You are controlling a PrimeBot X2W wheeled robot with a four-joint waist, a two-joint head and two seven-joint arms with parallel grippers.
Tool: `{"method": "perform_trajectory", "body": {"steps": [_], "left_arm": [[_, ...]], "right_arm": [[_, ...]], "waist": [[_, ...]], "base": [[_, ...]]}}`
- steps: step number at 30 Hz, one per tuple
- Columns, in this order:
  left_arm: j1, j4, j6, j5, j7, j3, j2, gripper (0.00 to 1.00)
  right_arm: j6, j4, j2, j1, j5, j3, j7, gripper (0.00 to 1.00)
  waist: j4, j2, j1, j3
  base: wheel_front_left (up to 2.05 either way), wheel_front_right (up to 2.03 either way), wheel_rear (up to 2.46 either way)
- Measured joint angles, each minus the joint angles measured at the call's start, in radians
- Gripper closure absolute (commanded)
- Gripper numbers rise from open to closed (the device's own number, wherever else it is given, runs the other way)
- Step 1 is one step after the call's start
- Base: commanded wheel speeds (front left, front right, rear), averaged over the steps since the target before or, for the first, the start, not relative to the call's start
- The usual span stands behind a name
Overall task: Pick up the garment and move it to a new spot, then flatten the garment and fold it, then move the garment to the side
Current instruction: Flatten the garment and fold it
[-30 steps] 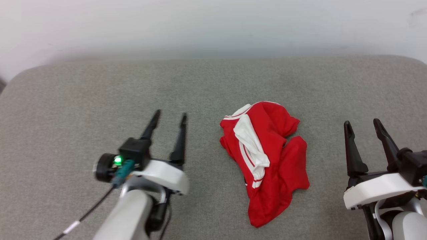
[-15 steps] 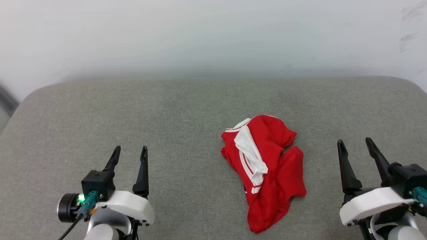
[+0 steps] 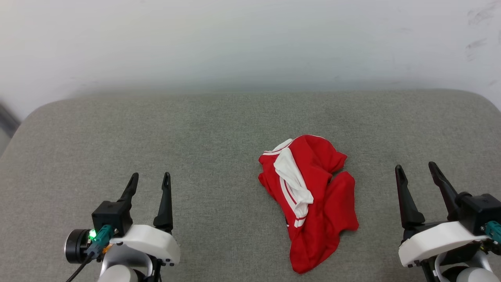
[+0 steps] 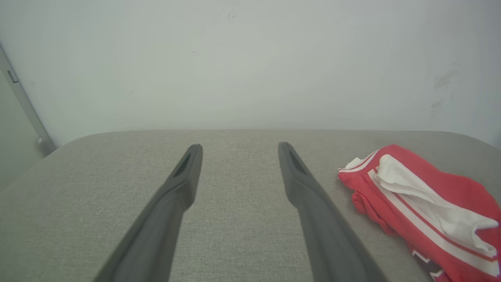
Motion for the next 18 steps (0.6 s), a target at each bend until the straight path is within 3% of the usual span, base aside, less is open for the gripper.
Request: {"method": "perform_trajectory", "body": {"steps": [9,18], "left_arm": [[-0.155,-0.02,-0.066,-0.006,0.096,-0.079,-0.029,0.0],[-0.398,0.05,-0.214,-0.031,0.34,-0.245,-0.119,0.0]], "right_arm": [[0.0,-0.013,0.0,-0.011,0.0,-0.001,0.003,0.0],[0.0,-0.022,0.0,-0.046,-0.003,-0.001,0.006,0.0]], "waist": [[0.001,0.0,0.0,0.037],[-0.027,0.0,0.0,0.1]], "base": [[0.0,0.0,0.0],[0.0,0.0,0.0]]}}
